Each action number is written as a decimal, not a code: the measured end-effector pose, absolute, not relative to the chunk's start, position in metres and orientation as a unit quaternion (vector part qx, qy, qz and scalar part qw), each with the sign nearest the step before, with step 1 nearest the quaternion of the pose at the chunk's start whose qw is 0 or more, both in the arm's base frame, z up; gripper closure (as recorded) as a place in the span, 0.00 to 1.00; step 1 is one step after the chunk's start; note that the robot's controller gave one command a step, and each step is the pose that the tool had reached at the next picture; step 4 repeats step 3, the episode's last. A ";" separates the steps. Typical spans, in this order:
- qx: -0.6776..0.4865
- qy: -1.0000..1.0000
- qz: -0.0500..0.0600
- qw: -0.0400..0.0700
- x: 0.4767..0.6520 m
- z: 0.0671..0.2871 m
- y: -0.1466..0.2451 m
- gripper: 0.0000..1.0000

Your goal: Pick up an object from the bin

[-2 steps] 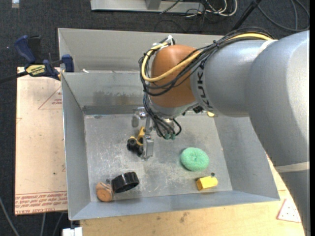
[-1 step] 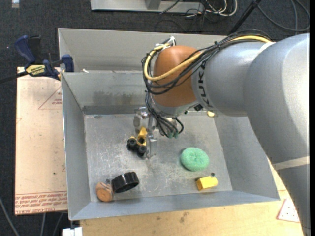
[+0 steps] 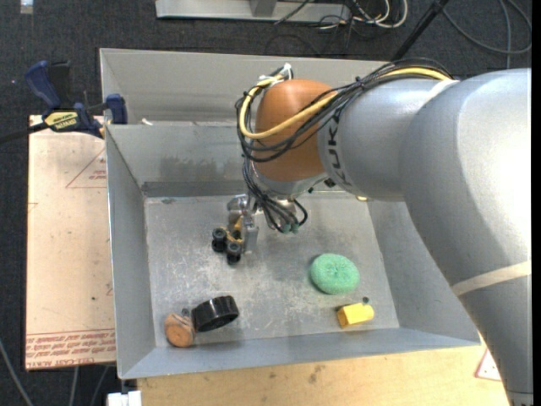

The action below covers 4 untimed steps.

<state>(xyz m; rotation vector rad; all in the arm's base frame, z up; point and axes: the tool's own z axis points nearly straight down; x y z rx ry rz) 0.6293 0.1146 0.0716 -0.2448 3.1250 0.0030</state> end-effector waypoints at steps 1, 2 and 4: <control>-0.078 0.997 0.001 0.004 0.629 0.072 0.115 1.00; -0.101 0.995 0.001 0.002 0.637 0.072 0.091 1.00; -0.112 0.994 0.000 -0.001 0.643 0.125 0.081 1.00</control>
Offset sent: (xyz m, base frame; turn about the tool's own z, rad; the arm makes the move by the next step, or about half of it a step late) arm 0.0120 -0.0411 0.0009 -0.0697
